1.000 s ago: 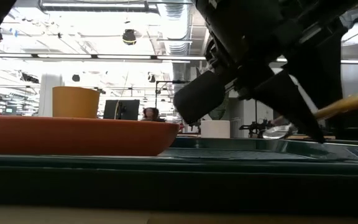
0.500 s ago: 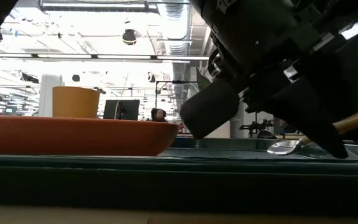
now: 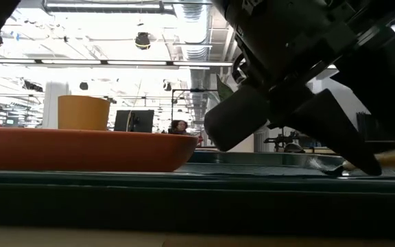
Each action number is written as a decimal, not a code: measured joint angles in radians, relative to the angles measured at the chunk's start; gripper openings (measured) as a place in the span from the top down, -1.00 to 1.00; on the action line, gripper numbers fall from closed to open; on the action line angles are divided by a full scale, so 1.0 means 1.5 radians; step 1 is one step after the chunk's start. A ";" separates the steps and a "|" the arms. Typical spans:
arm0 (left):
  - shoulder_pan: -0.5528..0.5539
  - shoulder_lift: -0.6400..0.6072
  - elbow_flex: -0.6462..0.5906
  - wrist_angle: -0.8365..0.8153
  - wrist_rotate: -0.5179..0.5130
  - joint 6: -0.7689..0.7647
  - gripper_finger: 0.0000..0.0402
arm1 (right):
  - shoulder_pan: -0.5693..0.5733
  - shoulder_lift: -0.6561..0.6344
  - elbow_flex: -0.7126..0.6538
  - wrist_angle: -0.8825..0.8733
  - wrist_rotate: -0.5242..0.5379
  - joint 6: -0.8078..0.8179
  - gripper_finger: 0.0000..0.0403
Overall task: Pick and place plate/cup/fork/spoon on tray
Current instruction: Put the yellow spoon to the right of the orange plate on the black serving tray, then put the pink fork to the left of the yellow spoon on the black serving tray
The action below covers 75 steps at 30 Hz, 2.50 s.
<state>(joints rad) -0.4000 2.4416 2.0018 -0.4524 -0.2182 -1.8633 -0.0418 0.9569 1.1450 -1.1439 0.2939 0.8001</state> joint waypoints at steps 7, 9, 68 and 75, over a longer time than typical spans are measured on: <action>0.001 0.000 0.000 -0.001 0.000 0.007 0.26 | 0.000 0.000 0.000 0.000 0.000 0.001 -0.19; 0.001 0.000 0.000 -0.001 0.000 0.012 0.25 | 0.000 0.000 0.000 0.000 0.000 0.001 -0.19; 0.460 -0.350 -0.112 -0.553 -0.249 0.172 0.34 | 0.000 -0.091 0.000 -0.010 0.052 0.012 -0.19; 0.519 -0.350 -0.260 -0.406 -0.170 0.100 0.34 | -0.021 -0.079 0.000 -0.006 0.101 0.009 -0.19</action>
<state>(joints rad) 0.3778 1.9166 1.6119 -1.0619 -0.4730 -1.7130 -0.0726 0.8381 1.1446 -1.1531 0.4454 0.8142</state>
